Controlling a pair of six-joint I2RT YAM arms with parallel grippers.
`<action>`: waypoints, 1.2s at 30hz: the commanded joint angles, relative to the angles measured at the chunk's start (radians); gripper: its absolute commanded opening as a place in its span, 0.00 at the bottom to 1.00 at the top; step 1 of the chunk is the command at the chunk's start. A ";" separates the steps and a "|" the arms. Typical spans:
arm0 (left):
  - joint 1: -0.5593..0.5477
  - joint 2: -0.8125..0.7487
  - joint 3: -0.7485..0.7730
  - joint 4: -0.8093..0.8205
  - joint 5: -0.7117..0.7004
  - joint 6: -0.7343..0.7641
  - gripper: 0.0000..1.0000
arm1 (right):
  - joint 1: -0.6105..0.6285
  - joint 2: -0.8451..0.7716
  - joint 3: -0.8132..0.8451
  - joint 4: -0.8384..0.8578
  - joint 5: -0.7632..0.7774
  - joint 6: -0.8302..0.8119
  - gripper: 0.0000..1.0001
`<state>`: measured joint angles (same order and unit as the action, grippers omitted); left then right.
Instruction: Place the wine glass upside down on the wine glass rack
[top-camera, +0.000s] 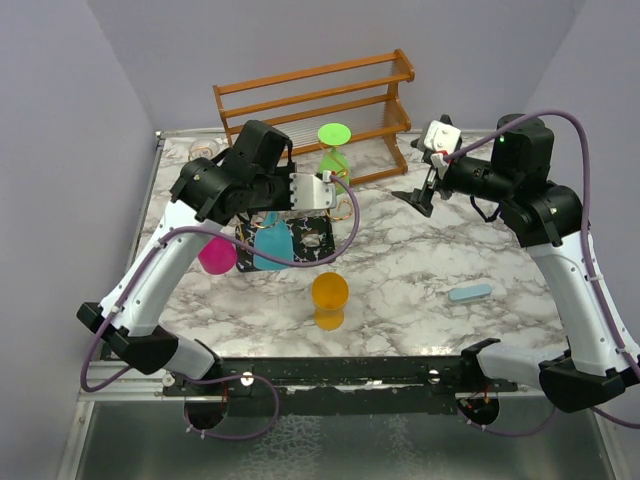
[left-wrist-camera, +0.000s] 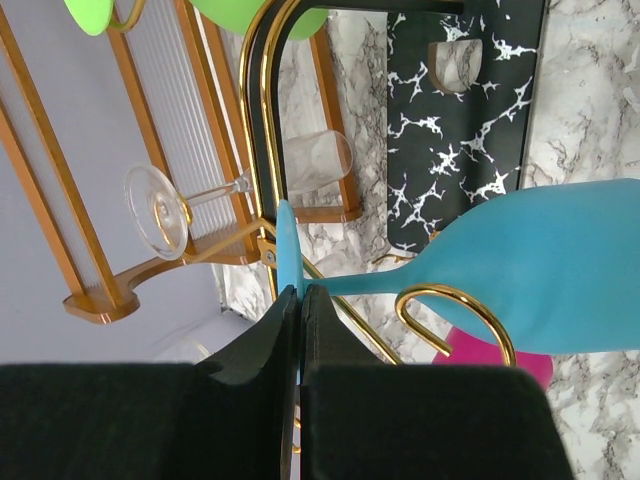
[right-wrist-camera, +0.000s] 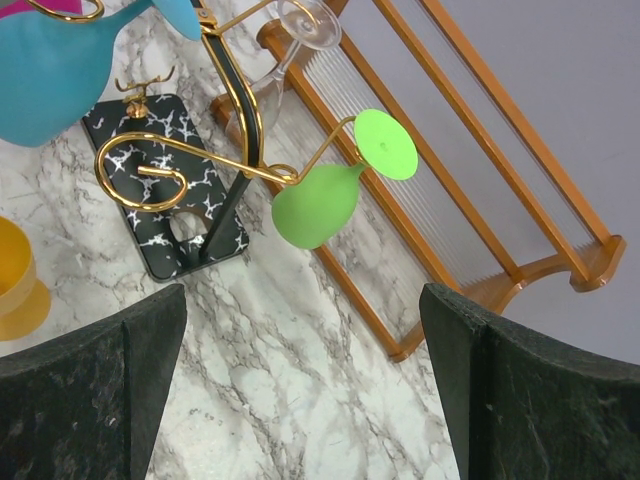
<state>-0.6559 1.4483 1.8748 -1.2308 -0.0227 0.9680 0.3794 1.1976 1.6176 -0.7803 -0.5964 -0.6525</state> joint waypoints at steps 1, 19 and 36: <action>-0.004 -0.034 -0.008 -0.038 -0.022 0.015 0.00 | -0.005 -0.007 -0.012 0.007 -0.026 -0.009 0.99; -0.004 -0.057 0.021 -0.095 -0.007 0.040 0.00 | -0.007 -0.002 -0.013 0.004 -0.028 -0.012 0.99; -0.004 -0.079 0.034 -0.140 0.028 0.055 0.00 | -0.009 0.008 -0.009 -0.001 -0.036 -0.013 0.99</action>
<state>-0.6559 1.3964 1.8744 -1.3327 -0.0277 1.0092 0.3775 1.2018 1.6108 -0.7807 -0.6029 -0.6601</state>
